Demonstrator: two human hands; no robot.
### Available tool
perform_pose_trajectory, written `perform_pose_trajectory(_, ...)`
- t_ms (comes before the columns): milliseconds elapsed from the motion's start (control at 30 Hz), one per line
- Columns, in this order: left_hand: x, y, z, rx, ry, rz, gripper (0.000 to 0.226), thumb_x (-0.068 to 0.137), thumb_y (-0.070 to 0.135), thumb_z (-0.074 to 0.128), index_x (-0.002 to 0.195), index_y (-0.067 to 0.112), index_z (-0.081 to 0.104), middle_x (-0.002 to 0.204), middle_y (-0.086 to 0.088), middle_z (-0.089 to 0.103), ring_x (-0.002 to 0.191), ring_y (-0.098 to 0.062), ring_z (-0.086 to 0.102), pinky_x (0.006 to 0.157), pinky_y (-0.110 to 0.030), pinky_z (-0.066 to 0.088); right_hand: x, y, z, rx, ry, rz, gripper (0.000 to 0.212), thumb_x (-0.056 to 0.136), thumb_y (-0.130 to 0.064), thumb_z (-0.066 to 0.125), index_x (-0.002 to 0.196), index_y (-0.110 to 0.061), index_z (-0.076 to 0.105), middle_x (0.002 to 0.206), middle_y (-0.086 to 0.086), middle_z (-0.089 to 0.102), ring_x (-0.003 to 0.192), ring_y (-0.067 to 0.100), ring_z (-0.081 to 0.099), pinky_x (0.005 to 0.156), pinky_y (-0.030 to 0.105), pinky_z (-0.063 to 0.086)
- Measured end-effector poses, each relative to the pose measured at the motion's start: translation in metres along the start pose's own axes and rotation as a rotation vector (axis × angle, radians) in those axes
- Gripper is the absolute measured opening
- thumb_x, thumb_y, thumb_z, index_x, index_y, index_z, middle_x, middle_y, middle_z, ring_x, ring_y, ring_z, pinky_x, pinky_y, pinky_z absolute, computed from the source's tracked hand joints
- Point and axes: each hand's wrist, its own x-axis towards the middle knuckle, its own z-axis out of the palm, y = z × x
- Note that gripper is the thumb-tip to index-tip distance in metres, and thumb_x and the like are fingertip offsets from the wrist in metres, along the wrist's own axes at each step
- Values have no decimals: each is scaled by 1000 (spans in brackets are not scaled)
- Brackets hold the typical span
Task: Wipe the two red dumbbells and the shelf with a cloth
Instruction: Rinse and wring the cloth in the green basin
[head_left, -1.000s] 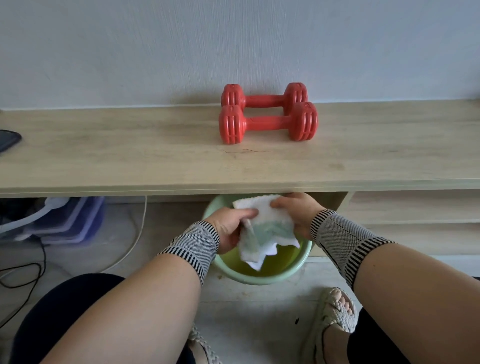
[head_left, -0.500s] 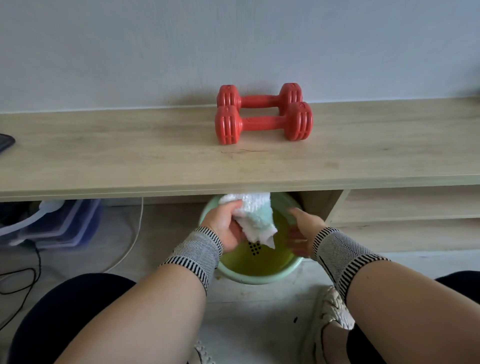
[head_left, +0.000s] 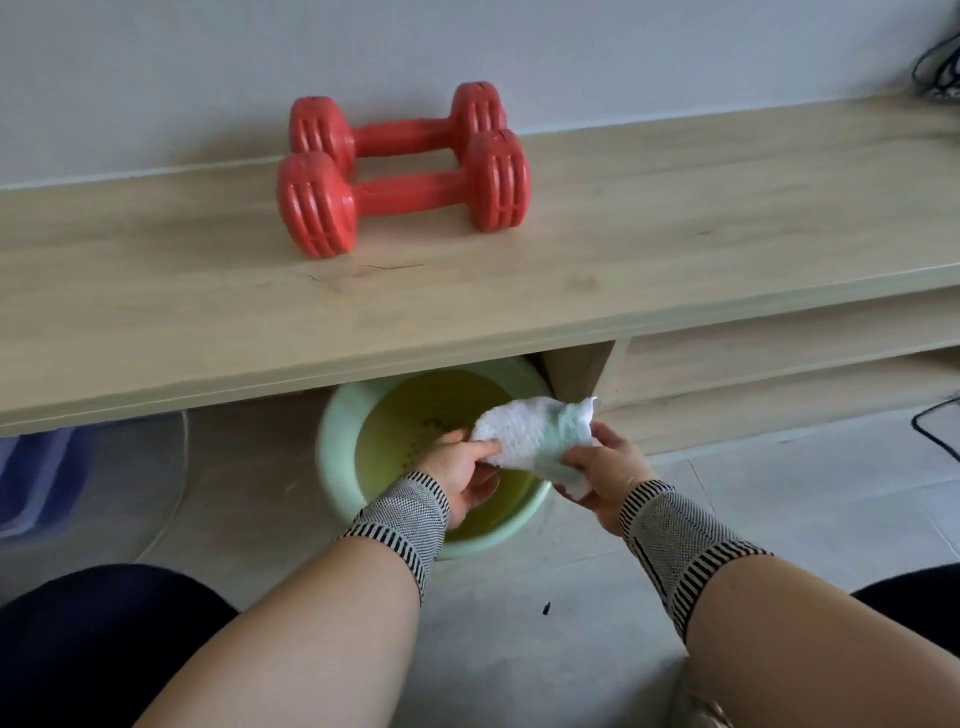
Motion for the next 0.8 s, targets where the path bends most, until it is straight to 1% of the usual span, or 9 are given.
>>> perform_pose_trajectory(33, 12, -6, 10, 99, 0, 31, 45, 88, 9, 67, 130, 13, 53, 113, -11, 65, 88, -22, 63, 67, -32, 54, 10, 5, -9, -35, 55, -18, 49, 81, 4, 59, 125, -18, 53, 103, 16, 65, 79, 28, 67, 63, 38, 57)
perform_pose_trajectory(133, 47, -27, 28, 679, 106, 203, 64, 86, 24, 70, 143, 15, 43, 132, -6, 56, 113, -26, 59, 94, -33, 49, 35, 20, -27, -272, 158, 6, 49, 83, -6, 62, 128, -18, 47, 101, 11, 64, 88, 28, 66, 77, 47, 57)
perform_pose_trajectory(200, 61, -43, 37, 975, 161, 221, 63, 88, 26, 68, 144, 23, 41, 138, -5, 52, 118, -26, 56, 95, -31, 46, 45, 34, -32, -556, 115, 98, 59, 85, -17, 64, 137, -21, 35, 112, 7, 58, 102, 26, 61, 89, 41, 53)
perform_pose_trajectory(267, 67, -57, 40, 1146, 206, 242, 53, 91, 24, 65, 140, 28, 47, 141, -3, 47, 116, -24, 56, 94, -30, 49, 50, 50, -36, -836, 147, 27, 73, 83, -23, 67, 143, -22, 25, 128, 11, 49, 101, 24, 59, 83, 30, 50)
perform_pose_trajectory(367, 70, -71, 47, 1249, 132, 286, 35, 97, 27, 54, 132, 23, 56, 135, 1, 50, 104, -18, 57, 81, -20, 48, 60, 59, -44, -967, 196, -178, 58, 87, -14, 61, 139, -24, 37, 140, 3, 41, 87, 15, 54, 71, 19, 44)
perform_pose_trajectory(500, 74, -75, 52, 1444, 18, 275, 39, 99, 31, 51, 137, 19, 51, 134, -3, 54, 119, -26, 55, 94, -33, 45, 75, 67, -34, -1022, -66, -172, 54, 90, 0, 46, 136, -29, 45, 139, -2, 49, 92, 12, 59, 62, 16, 49)
perform_pose_trajectory(633, 84, -71, 46, 1442, 88, 193, 25, 101, 21, 47, 119, 15, 62, 109, -6, 65, 92, -25, 61, 68, -23, 47, 84, 70, -26, -1024, -101, -149, 61, 89, 6, 36, 133, -34, 47, 138, 3, 50, 76, 12, 60, 56, 21, 51)
perform_pose_trajectory(700, 92, -70, 43, 1376, 143, 192, 25, 99, 15, 50, 119, 19, 64, 106, -5, 67, 86, -23, 62, 68, -26, 50, 87, 71, -26, -1069, -81, -214, 62, 87, 8, 34, 130, -34, 51, 138, 0, 48, 94, 15, 60, 66, 20, 51)
perform_pose_trajectory(800, 105, -61, 36, 1224, 250, 178, 36, 97, 11, 52, 131, 23, 57, 125, -3, 60, 90, -19, 61, 70, -26, 57, 89, 71, -22, -1088, -10, -354, 63, 85, 10, 35, 130, -30, 53, 137, -4, 45, 117, 16, 46, 90, 23, 46)
